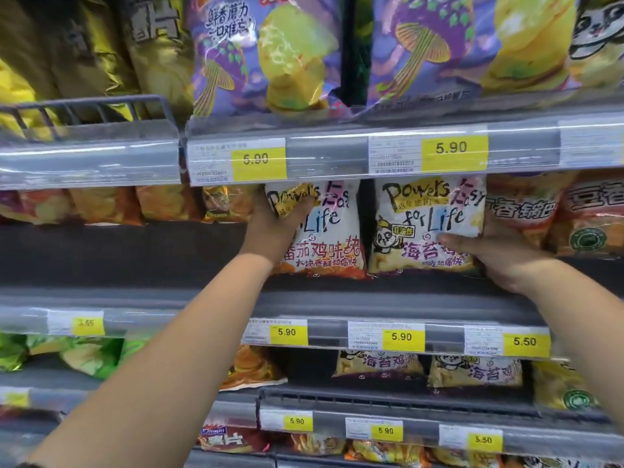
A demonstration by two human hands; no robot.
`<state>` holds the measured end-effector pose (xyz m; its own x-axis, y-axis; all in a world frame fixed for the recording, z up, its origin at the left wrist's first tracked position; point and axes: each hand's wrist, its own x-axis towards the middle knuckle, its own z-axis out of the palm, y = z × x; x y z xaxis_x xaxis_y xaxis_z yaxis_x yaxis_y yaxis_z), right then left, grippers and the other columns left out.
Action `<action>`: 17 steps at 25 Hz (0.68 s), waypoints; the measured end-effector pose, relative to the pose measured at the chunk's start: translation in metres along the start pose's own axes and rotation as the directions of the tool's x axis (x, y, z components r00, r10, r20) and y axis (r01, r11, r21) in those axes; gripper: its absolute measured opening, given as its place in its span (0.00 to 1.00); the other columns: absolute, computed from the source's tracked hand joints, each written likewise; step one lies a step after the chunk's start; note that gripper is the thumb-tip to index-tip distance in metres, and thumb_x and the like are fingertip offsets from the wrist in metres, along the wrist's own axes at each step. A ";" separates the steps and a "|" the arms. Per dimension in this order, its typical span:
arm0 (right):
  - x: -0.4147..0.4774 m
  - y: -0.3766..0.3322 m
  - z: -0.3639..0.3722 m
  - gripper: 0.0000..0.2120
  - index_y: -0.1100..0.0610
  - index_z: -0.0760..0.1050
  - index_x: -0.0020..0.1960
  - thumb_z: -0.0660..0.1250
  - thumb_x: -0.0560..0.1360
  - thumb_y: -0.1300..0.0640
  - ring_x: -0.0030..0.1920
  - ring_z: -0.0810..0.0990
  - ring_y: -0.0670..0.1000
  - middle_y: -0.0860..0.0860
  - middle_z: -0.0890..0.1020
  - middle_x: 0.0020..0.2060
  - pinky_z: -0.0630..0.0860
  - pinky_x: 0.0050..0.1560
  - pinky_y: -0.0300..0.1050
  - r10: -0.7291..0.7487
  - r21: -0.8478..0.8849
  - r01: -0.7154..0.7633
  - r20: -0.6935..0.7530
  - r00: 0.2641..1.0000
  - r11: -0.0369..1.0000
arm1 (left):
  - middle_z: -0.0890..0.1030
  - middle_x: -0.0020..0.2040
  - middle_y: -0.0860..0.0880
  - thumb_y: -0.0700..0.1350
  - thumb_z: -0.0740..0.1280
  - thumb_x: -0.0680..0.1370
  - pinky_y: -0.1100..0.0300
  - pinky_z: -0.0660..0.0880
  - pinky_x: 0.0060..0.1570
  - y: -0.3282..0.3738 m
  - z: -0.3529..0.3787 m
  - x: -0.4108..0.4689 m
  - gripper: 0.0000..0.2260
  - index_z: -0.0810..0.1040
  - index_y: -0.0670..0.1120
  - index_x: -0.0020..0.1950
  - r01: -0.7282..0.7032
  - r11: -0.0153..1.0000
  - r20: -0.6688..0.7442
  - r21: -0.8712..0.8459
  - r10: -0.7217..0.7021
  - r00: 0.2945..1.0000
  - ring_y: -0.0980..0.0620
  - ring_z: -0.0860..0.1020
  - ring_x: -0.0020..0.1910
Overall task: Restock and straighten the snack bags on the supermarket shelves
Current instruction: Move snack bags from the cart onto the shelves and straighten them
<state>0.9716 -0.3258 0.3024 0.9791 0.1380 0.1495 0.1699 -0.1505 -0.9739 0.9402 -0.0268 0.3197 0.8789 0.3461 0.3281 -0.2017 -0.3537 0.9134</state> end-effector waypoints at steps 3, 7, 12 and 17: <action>-0.006 -0.001 -0.004 0.44 0.53 0.65 0.70 0.82 0.59 0.48 0.58 0.76 0.51 0.47 0.77 0.61 0.70 0.63 0.48 0.010 -0.307 -0.074 -0.206 0.979 0.949 | 0.70 0.70 0.50 0.57 0.70 0.75 0.67 0.74 0.54 -0.001 -0.013 -0.007 0.35 0.57 0.48 0.76 -0.033 0.992 0.024 0.119 0.031 0.999 0.65 0.77 0.56; -0.040 -0.009 0.012 0.29 0.55 0.69 0.58 0.80 0.63 0.51 0.46 0.78 0.54 0.50 0.80 0.46 0.73 0.50 0.47 -0.298 -0.494 0.068 -0.404 0.865 0.867 | 0.80 0.49 0.49 0.48 0.77 0.71 0.62 0.78 0.44 -0.011 -0.032 -0.026 0.18 0.73 0.52 0.55 -0.151 0.987 -0.169 0.053 0.158 0.973 0.53 0.82 0.44; -0.045 -0.003 0.053 0.14 0.53 0.76 0.46 0.78 0.67 0.51 0.44 0.76 0.58 0.52 0.77 0.40 0.73 0.42 0.47 -0.481 -0.835 0.202 -0.083 0.873 0.512 | 0.77 0.45 0.54 0.54 0.73 0.72 0.56 0.74 0.48 -0.017 -0.003 -0.052 0.08 0.79 0.53 0.45 -0.442 0.637 0.238 0.632 0.383 0.893 0.51 0.75 0.46; -0.024 0.011 0.050 0.14 0.58 0.76 0.44 0.78 0.66 0.52 0.47 0.74 0.63 0.56 0.75 0.42 0.76 0.41 0.52 -0.516 -0.882 0.239 -0.006 0.856 0.407 | 0.77 0.44 0.47 0.49 0.77 0.69 0.50 0.73 0.44 -0.029 0.012 -0.044 0.10 0.78 0.48 0.43 -0.469 0.554 0.191 0.688 0.484 0.854 0.41 0.77 0.46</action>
<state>0.9442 -0.2815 0.2796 0.7515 0.1898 0.6318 0.4018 -0.8913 -0.2102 0.9129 -0.0426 0.2757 0.7353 -0.0422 0.6765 -0.2267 -0.9559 0.1867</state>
